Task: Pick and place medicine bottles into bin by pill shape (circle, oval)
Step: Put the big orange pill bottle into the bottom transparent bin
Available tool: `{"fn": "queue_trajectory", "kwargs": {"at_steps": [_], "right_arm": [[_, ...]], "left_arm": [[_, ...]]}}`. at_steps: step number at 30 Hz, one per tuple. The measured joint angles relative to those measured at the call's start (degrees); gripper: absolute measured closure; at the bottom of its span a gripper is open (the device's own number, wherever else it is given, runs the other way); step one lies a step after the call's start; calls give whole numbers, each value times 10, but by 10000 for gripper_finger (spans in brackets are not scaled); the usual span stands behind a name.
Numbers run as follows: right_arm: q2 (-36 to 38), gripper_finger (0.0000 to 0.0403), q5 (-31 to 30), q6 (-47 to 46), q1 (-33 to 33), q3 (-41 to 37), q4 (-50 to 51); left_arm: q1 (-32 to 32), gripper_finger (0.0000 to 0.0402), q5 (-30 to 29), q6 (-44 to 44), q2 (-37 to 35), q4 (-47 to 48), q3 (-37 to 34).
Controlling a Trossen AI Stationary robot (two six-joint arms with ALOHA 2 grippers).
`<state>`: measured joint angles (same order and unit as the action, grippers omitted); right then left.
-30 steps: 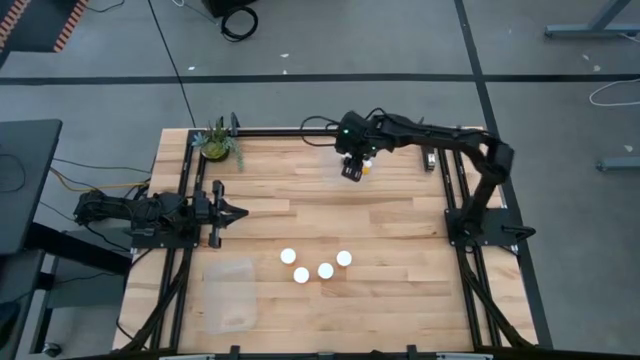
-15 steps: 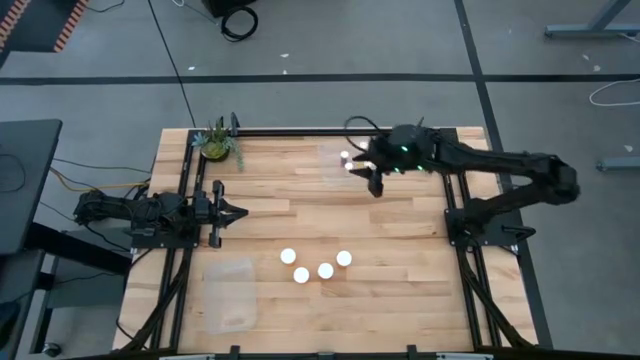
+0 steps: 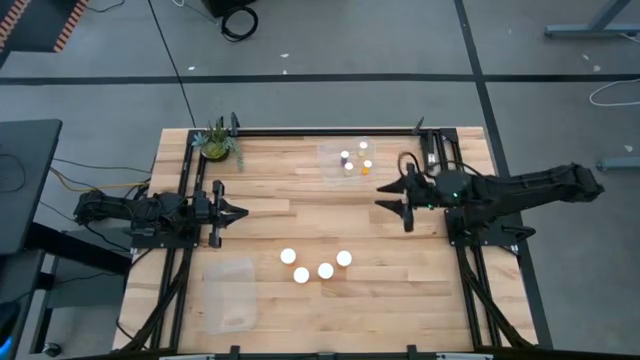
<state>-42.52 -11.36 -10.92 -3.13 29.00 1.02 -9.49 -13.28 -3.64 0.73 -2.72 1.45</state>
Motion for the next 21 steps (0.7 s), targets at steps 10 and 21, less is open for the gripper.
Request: {"fn": "queue_trajectory", "kwargs": {"at_steps": [10,21], "right_arm": [[170,215,69,77,-11,-175,-175],[338,215,62,79,-4,-284,-233]], "left_arm": [[0,374,0,0,0,0,0],[0,372,0,0,0,0,0]]}}
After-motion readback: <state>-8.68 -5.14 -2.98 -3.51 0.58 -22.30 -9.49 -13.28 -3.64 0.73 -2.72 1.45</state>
